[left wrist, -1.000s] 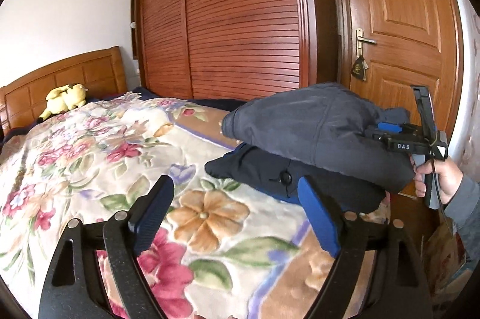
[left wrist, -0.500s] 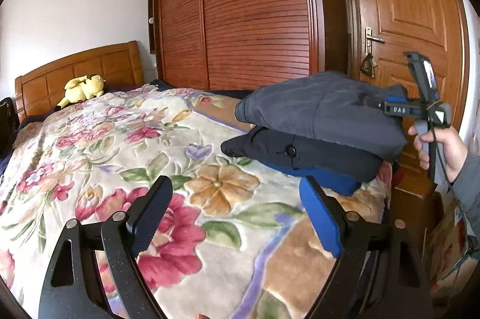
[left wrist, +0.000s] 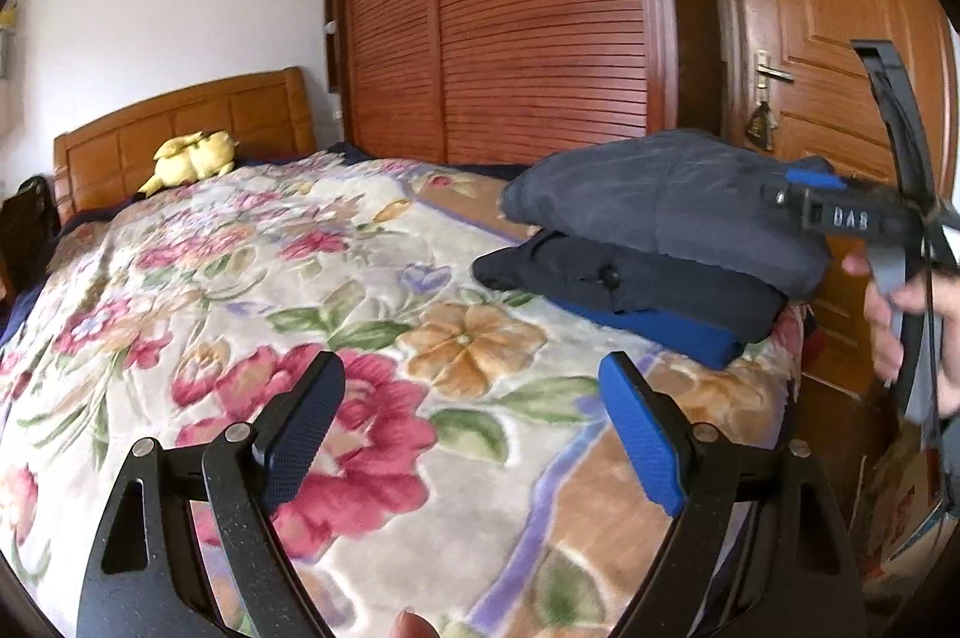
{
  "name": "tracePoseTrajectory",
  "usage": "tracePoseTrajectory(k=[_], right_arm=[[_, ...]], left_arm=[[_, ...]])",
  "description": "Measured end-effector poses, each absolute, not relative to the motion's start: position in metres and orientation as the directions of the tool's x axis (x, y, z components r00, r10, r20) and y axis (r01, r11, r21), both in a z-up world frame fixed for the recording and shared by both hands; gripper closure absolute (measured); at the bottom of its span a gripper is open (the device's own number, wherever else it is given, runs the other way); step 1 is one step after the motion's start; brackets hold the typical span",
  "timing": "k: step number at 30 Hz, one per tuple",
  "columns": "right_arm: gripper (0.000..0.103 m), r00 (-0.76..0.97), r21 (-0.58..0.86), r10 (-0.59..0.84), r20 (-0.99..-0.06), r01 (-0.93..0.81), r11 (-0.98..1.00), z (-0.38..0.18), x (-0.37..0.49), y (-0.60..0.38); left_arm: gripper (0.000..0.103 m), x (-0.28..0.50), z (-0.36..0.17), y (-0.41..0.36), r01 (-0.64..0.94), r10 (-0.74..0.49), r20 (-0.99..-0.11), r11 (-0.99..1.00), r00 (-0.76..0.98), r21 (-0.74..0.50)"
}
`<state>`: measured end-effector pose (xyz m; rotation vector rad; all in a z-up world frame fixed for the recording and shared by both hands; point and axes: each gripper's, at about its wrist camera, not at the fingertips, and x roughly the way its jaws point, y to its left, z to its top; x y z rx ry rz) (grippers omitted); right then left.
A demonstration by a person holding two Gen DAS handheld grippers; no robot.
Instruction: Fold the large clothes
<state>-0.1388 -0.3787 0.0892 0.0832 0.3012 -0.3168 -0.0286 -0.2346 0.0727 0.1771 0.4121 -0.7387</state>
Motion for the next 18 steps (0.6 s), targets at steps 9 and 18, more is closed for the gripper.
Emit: tracePoseTrajectory(k=[9, 18], right_arm=[[0.012, 0.934, 0.09, -0.104, -0.341, 0.143, 0.986, 0.046, -0.071, -0.301], [0.012, 0.947, 0.091, 0.053, -0.317, -0.026, 0.996, 0.035, -0.017, -0.247]], left_arm=[[0.016, -0.007, 0.057, -0.166, 0.518, -0.437, -0.431, 0.851, 0.789, 0.085], [0.016, 0.026, 0.043, -0.087, 0.365, -0.312, -0.465, 0.931, 0.828, 0.024]])
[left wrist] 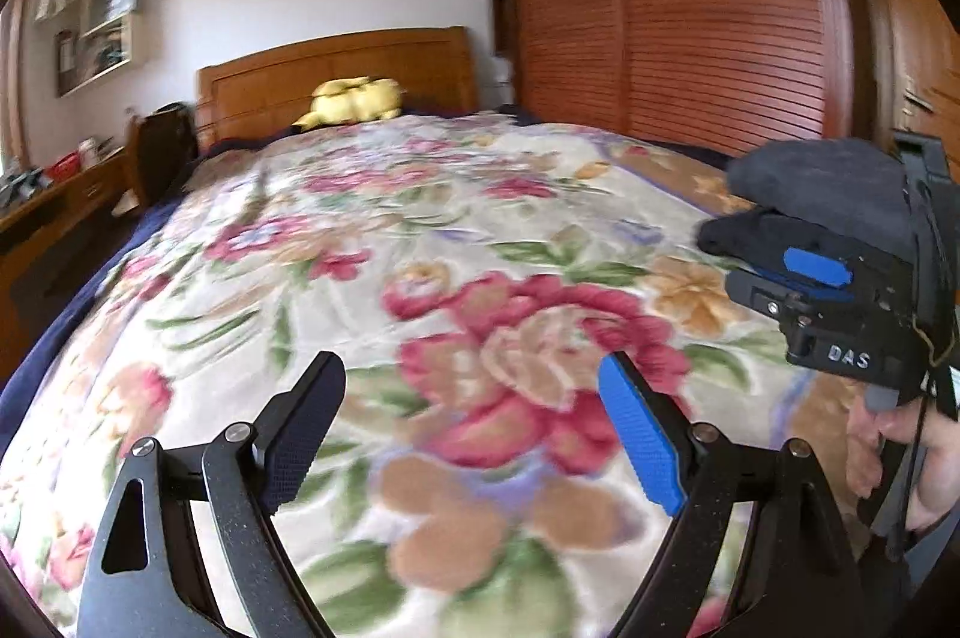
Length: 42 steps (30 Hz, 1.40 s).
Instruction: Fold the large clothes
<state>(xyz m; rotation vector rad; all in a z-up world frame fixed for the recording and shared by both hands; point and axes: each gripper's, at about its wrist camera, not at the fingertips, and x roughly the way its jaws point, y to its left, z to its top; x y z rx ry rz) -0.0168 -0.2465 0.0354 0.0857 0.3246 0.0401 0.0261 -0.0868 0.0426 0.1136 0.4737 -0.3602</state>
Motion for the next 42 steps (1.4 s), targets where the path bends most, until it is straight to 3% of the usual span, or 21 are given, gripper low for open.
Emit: tracePoseTrajectory(k=[14, 25, 42], right_arm=[[0.012, 0.949, 0.089, 0.21, -0.237, -0.194, 0.977, 0.042, 0.03, -0.194], [0.012, 0.977, 0.017, 0.146, -0.154, -0.145, 0.989, -0.005, 0.04, -0.189], [0.012, 0.971, 0.023, 0.144, -0.194, -0.142, 0.99, -0.01, 0.045, -0.18]], left_arm=[[0.016, 0.063, 0.042, -0.002, 0.158, -0.15, -0.4, 0.987, 0.904, -0.012], [0.016, 0.073, 0.01, 0.022, 0.102, -0.102, -0.325, 0.995, 0.94, -0.017], [0.016, 0.075, -0.005, 0.021, 0.099, -0.094, -0.338, 0.995, 0.937, -0.003]])
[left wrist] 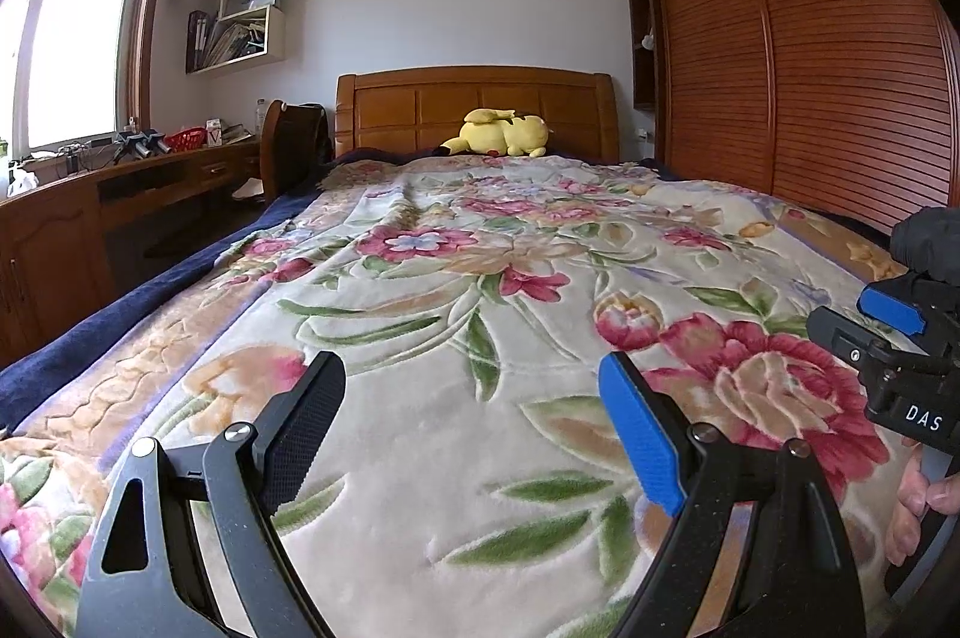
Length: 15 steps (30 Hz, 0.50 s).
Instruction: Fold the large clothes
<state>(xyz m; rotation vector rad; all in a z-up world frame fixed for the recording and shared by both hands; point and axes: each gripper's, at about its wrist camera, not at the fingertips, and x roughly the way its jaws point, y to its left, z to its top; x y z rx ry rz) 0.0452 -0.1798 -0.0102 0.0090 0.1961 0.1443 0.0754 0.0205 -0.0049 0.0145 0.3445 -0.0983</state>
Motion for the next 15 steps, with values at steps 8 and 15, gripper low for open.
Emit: tracePoseTrajectory(k=[8, 15], right_arm=[[0.012, 0.971, 0.023, 0.144, -0.193, -0.142, 0.99, -0.0102, 0.0456, -0.1789], [0.012, 0.971, 0.023, 0.143, -0.192, -0.142, 0.99, -0.011, 0.0465, -0.1772]], left_arm=[[0.016, 0.0745, -0.0096, 0.0222, 0.097, -0.093, -0.346, 0.995, 0.933, -0.008], [0.016, 0.0754, -0.0102, 0.0229, 0.095, -0.092, -0.348, 0.995, 0.933, -0.008]])
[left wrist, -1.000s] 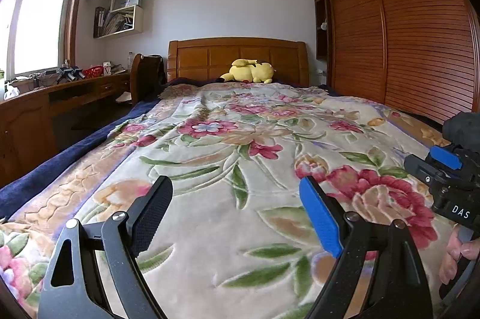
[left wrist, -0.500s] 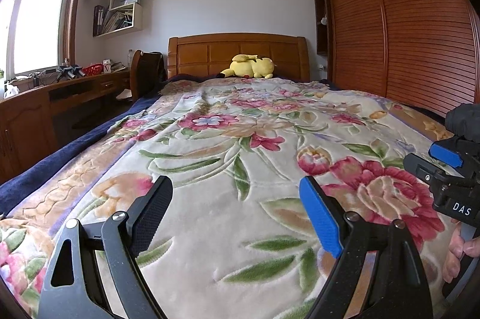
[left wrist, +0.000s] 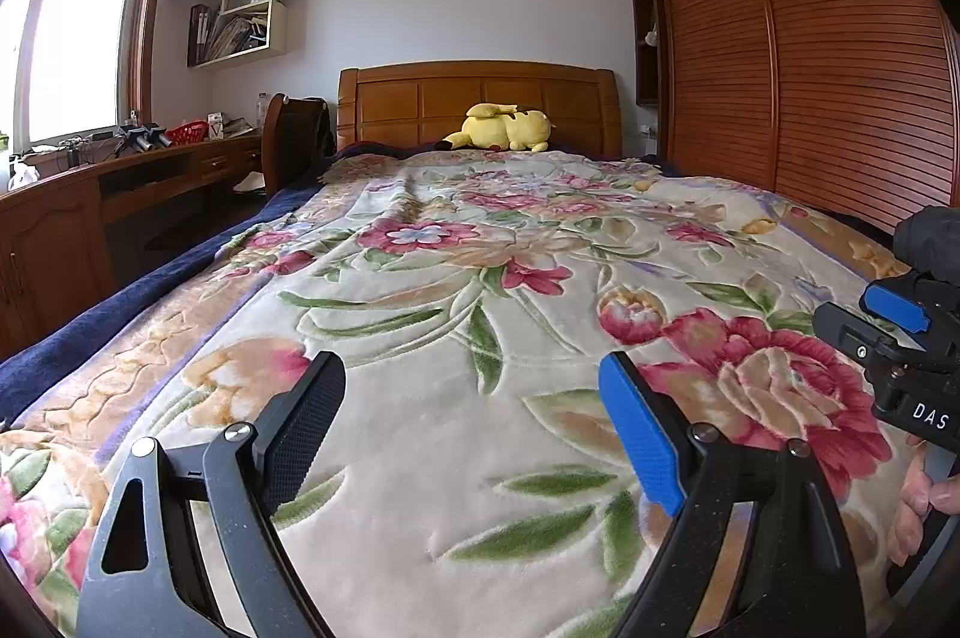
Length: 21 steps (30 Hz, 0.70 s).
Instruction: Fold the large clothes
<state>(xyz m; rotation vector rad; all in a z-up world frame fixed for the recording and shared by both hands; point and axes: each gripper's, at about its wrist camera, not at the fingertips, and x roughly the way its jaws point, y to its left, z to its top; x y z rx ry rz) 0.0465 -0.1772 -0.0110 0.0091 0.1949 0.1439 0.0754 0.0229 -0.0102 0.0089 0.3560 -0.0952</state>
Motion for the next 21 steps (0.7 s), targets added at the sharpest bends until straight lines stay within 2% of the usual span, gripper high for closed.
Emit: tracePoseTrajectory(k=[21], right_arm=[[0.012, 0.971, 0.02, 0.145, -0.19, -0.144, 0.989, -0.0121, 0.0462, -0.176]], left_arm=[[0.016, 0.0753, -0.0106, 0.0234, 0.095, -0.092, -0.348, 0.995, 0.933, -0.007]])
